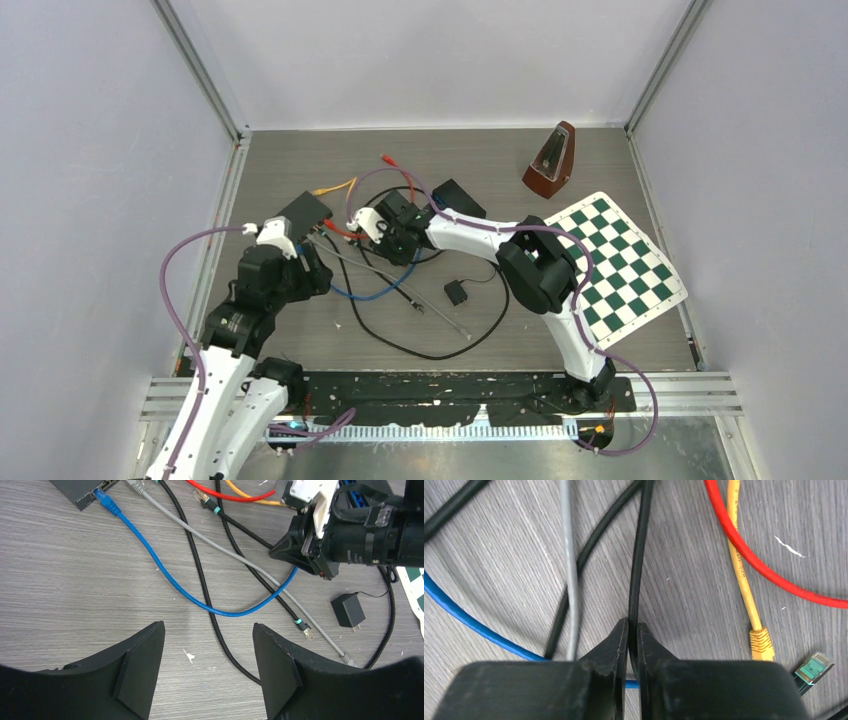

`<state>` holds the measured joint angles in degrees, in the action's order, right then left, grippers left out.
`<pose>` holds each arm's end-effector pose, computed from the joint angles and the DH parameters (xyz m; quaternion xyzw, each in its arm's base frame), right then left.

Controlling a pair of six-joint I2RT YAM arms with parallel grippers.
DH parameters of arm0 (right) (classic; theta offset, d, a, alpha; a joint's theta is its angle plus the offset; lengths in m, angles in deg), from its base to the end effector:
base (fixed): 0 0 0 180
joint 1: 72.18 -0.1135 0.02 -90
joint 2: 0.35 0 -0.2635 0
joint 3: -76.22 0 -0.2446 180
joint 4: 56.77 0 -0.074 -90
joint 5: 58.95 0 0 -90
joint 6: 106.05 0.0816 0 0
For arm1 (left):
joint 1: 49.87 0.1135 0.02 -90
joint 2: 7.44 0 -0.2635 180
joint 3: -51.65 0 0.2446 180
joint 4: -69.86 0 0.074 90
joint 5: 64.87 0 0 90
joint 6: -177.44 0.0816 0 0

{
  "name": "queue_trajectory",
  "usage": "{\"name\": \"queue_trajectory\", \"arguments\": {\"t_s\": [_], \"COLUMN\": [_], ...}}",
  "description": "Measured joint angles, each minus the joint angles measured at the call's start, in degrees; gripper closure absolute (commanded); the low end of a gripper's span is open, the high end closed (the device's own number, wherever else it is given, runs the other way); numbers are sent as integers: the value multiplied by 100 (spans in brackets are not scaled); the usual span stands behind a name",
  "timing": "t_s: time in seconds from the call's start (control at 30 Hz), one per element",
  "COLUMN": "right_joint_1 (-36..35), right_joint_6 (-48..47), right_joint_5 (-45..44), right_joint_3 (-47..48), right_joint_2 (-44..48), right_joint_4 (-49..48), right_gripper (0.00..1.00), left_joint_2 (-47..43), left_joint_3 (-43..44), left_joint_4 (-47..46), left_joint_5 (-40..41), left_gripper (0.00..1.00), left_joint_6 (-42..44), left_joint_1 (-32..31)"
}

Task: Insert the plug into the switch port
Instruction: Pick up the connector from the center of the board.

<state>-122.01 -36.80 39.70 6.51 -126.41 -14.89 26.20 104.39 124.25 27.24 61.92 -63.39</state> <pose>0.3088 0.3848 0.1294 -0.5704 0.7696 0.1398 0.2507 0.1550 -0.0342 0.2496 -0.1012 0.8823 -0.1381 0.4385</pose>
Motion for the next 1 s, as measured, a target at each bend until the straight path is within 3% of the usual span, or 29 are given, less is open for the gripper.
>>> {"name": "queue_trajectory", "arguments": {"t_s": [0.17,0.53,0.8,1.0], "right_joint_1": [-11,-20,-122,-315], "right_joint_6": [26,525,1558,2310], "right_joint_5": [26,256,304,328], "right_joint_3": [-210,-966,-1834,-2175], "right_joint_2": [249,1969,2406,2417], "right_joint_4": [-247,-1729,-3161,-4028], "right_gripper": [95,95,95,95], "left_joint_2": [424,1152,1047,1178], "left_joint_3": [529,1093,1084,1073], "left_joint_4": [-28,-809,-1991,-2806], "left_joint_5": [-20,-708,-1117,-1379], "left_gripper": [36,37,36,42], "left_joint_6": [-177,-739,-1027,-1193], "left_joint_1": [120,632,807,881]}}
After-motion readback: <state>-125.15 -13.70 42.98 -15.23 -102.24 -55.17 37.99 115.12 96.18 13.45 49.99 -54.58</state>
